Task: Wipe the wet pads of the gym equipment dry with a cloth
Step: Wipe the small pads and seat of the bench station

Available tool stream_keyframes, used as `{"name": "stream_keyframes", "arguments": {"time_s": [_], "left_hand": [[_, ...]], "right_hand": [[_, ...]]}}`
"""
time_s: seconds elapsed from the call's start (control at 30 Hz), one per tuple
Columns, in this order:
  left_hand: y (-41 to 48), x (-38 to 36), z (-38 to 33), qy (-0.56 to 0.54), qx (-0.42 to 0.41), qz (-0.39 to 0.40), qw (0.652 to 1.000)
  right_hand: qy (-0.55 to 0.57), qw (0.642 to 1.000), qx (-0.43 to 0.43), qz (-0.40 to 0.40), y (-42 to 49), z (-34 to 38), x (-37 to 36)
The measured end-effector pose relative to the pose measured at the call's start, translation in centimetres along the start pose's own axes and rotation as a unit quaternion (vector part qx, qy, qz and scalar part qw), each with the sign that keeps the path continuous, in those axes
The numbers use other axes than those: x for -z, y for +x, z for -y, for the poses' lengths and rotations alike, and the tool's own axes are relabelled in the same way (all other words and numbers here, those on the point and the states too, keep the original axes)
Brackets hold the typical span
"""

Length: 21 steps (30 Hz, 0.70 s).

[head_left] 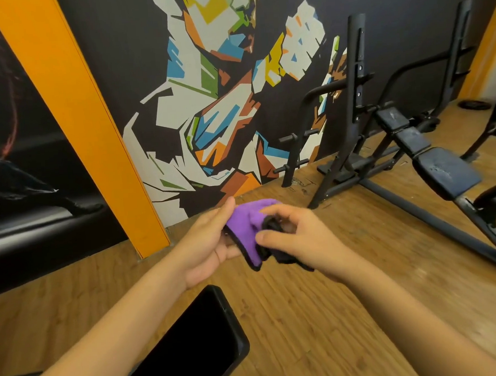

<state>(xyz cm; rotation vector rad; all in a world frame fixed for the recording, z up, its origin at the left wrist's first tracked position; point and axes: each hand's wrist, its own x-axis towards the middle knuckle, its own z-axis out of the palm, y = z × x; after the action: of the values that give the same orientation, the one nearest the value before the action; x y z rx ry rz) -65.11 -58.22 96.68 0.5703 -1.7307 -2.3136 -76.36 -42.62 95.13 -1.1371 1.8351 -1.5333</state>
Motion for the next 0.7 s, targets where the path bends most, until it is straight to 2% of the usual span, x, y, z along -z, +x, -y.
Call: {"name": "stream_keyframes", "arguments": {"time_s": [0.17, 0.27, 0.4, 0.47, 0.57, 0.63, 0.7], "left_hand": [[-0.8, -0.2, 0.5, -0.011, -0.049, 0.08, 0.996], [-0.5, 0.0, 1.3, 0.022, -0.063, 0.055, 0.996], [0.2, 0.4, 1.9, -0.026, -0.059, 0.025, 0.998], [0.4, 0.7, 2.0, -0.057, -0.048, 0.039, 0.996], [0.6, 0.6, 1.9, -0.085, -0.04, 0.03, 0.995], [1.0, 0.2, 2.1, 0.005, -0.05, -0.027, 0.998], [1.2, -0.4, 2.4, 0.142, -0.069, -0.095, 0.983]], "right_hand": [[0.04, 0.998, 0.028, 0.034, -0.8, -0.5, 0.0], [-0.024, 0.997, 0.041, 0.068, -1.2, -0.3, 0.6], [-0.157, 0.984, 0.08, -0.037, -1.1, -1.1, 1.4], [-0.139, 0.987, 0.072, -0.016, -1.3, -1.4, 1.6], [-0.038, 0.998, 0.037, 0.034, -1.5, -2.0, 1.6], [0.0, 1.0, 0.024, 0.005, -1.6, -2.4, 1.5], [-0.021, 0.998, 0.022, -0.052, -1.4, -2.8, 1.5]]}}
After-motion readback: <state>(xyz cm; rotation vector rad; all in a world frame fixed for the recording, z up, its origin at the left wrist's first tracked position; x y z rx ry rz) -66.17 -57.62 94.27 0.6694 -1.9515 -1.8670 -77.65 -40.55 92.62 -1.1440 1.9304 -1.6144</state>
